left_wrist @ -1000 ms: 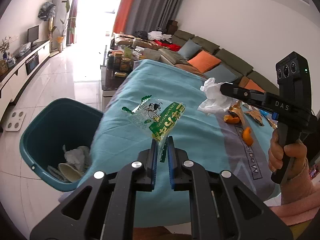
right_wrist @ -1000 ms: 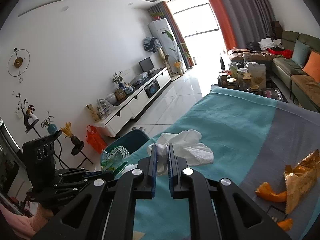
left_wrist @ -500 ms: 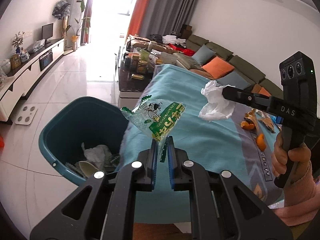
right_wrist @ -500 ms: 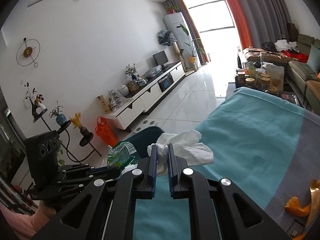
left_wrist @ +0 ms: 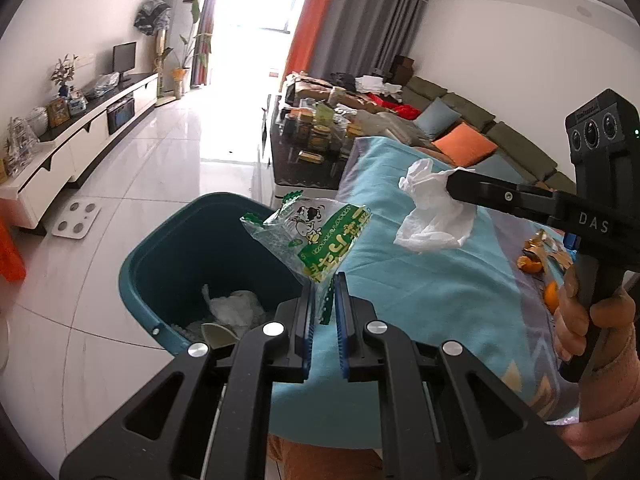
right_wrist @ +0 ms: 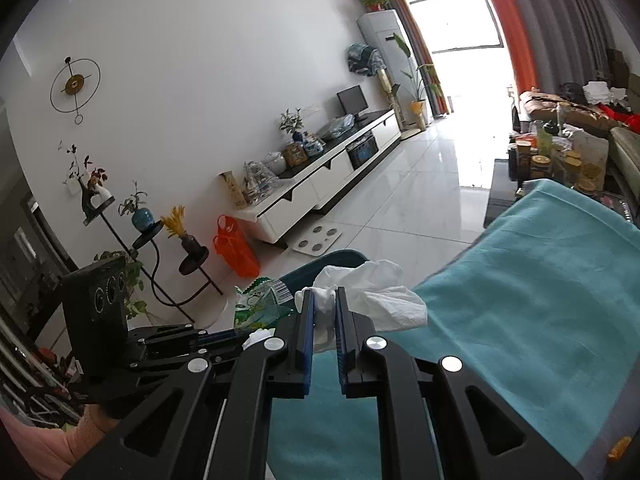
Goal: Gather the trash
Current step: 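Carry the wrapper and tissue over the teal bin and open both tools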
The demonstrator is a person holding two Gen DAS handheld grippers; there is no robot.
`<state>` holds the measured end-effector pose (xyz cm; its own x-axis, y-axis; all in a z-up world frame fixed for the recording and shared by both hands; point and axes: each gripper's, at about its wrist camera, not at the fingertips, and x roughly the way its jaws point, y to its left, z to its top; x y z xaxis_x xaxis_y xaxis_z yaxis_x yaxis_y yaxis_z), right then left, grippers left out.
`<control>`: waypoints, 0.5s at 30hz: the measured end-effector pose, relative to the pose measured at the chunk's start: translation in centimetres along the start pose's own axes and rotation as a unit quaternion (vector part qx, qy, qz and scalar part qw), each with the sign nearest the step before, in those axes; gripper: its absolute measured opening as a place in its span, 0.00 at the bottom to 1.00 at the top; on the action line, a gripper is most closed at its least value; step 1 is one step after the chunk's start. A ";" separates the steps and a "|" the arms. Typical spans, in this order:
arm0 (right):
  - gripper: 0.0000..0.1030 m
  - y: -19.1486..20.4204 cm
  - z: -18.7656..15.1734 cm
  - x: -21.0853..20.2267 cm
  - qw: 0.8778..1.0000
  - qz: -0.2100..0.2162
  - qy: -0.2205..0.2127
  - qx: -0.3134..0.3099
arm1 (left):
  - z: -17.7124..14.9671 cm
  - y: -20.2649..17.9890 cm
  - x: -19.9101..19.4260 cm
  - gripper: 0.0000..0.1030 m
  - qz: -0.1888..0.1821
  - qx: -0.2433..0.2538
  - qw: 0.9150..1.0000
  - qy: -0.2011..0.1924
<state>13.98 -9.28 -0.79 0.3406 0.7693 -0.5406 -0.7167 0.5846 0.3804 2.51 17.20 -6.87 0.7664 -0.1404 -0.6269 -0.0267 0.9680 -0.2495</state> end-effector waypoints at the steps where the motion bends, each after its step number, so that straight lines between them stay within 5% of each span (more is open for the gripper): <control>1: 0.08 0.1 0.1 0.3 1.000 0.002 0.002 -0.001 | 0.0 0.1 0.0 0.10 0.002 -0.001 1.000 0.000; 15: 0.08 1.4 1.2 5.0 0.999 0.022 0.037 -0.007 | 0.0 2.4 1.0 0.10 0.030 -0.024 0.999 0.011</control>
<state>15.38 -4.26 -2.08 0.2629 0.7731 -0.5772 -0.7389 0.5460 0.3948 3.23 19.37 -8.14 0.7480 -0.0866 -0.6581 -0.1038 0.9640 -0.2448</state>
